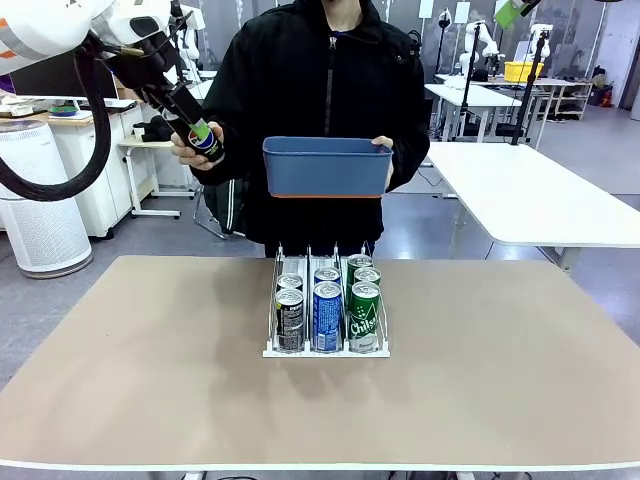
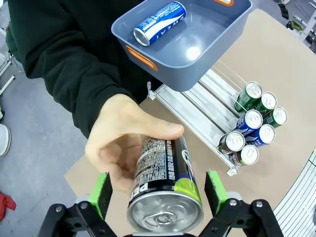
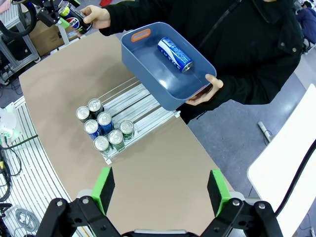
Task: Fill the beverage cans into the dispenser.
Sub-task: Pick up the Pepsi coke handed by the human, then place the picked Pepsi coke in the line of the Automatic Can Dispenser with the same cans.
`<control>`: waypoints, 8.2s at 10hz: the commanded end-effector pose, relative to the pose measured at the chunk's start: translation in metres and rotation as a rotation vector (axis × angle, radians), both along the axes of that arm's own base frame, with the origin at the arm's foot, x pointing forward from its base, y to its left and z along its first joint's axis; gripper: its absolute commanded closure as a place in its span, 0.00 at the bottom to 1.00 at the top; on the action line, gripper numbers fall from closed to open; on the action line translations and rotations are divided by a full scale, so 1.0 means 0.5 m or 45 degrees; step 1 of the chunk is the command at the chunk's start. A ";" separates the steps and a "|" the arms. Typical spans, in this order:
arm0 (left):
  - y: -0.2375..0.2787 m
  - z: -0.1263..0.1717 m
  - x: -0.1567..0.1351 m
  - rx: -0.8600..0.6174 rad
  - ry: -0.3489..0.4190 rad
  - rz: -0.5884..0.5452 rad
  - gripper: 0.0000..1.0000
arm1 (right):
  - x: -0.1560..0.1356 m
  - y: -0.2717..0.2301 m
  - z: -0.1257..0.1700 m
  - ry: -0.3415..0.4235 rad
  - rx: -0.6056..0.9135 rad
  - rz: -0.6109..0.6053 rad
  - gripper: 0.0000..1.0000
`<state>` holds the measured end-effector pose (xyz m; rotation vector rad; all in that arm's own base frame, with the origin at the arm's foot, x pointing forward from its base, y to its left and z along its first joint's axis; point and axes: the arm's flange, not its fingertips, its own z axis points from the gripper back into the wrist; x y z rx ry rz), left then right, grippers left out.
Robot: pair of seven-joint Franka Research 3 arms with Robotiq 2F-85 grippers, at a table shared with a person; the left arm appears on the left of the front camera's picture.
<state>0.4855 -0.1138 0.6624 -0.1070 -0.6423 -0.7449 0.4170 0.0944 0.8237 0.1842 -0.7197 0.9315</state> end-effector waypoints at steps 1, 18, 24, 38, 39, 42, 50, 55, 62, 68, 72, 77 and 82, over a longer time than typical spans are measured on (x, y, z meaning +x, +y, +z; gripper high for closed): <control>0.000 0.001 -0.001 0.007 -0.003 -0.001 0.00 | -0.002 -0.001 -0.002 0.003 0.005 -0.007 0.00; -0.007 0.010 -0.004 0.036 -0.006 -0.015 0.49 | -0.002 -0.001 -0.002 0.003 0.005 -0.007 0.00; -0.007 0.010 -0.004 0.036 -0.006 -0.015 0.49 | -0.002 -0.001 -0.002 0.003 0.005 -0.007 0.00; -0.007 0.010 -0.004 0.036 -0.006 -0.015 0.49 | -0.002 -0.001 -0.002 0.003 0.005 -0.007 0.00; -0.007 0.010 -0.004 0.036 -0.006 -0.015 0.49 | -0.002 -0.001 -0.002 0.003 0.005 -0.007 0.00; -0.007 0.010 -0.004 0.036 -0.006 -0.015 0.49 | -0.002 -0.001 -0.002 0.003 0.005 -0.007 0.00; -0.171 -0.075 -0.053 0.385 0.045 -0.574 0.42 | -0.002 -0.001 -0.002 0.003 0.005 -0.007 0.00; -0.226 -0.103 -0.073 0.455 0.088 -0.690 0.42 | -0.002 -0.001 -0.002 0.003 0.005 -0.007 0.00; -0.301 -0.140 -0.108 0.303 0.150 -1.037 0.42 | -0.002 -0.001 -0.002 0.003 0.005 -0.007 0.00; -0.433 -0.217 -0.276 0.504 0.181 -1.071 0.42 | -0.002 -0.001 -0.002 0.003 0.005 -0.007 0.00; -0.437 -0.278 -0.338 0.586 0.240 -0.913 0.42 | -0.002 -0.001 -0.002 0.003 0.005 -0.007 0.00; -0.440 -0.287 -0.331 0.585 0.278 -0.947 0.42 | -0.002 -0.001 -0.002 0.003 0.005 -0.007 0.00; -0.494 -0.359 -0.316 0.701 0.272 -1.018 0.42 | -0.002 -0.001 -0.002 0.003 0.005 -0.007 0.00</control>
